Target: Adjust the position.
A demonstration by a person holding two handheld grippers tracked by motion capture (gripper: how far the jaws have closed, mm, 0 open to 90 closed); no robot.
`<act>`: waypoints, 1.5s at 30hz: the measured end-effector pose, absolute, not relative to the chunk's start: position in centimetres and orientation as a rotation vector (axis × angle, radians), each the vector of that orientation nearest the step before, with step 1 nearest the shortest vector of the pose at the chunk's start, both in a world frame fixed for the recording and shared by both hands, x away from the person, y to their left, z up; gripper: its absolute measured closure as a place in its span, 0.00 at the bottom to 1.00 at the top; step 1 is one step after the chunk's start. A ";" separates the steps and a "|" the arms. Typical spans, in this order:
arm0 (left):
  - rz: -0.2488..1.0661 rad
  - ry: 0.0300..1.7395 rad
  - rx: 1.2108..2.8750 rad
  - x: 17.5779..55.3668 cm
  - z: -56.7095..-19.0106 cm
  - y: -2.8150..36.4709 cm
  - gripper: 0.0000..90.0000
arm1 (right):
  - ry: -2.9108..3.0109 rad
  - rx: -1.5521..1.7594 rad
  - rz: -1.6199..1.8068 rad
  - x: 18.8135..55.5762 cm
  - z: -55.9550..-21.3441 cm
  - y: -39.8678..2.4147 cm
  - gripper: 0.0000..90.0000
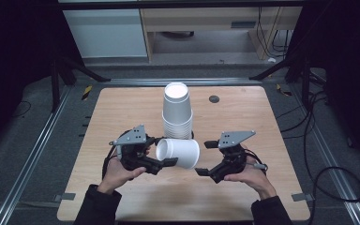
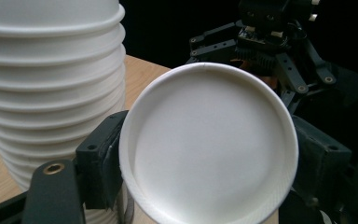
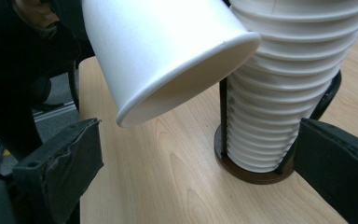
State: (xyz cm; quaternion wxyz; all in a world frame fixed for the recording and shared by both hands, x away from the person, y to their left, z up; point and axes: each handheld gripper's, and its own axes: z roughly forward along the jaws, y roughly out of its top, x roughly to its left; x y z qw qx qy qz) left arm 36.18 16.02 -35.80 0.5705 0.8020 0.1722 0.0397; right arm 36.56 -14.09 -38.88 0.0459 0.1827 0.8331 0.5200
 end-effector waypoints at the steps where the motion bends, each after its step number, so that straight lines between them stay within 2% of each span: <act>1: 0.091 0.400 1.882 36.2 -35.8 15.9 0.25 | 2.547 0.553 1.589 36.6 -38.9 -14.0 0.02; 45: 0.033 0.333 1.888 35.4 -36.4 14.4 0.25 | 2.630 0.447 1.624 36.8 -39.8 -11.8 0.02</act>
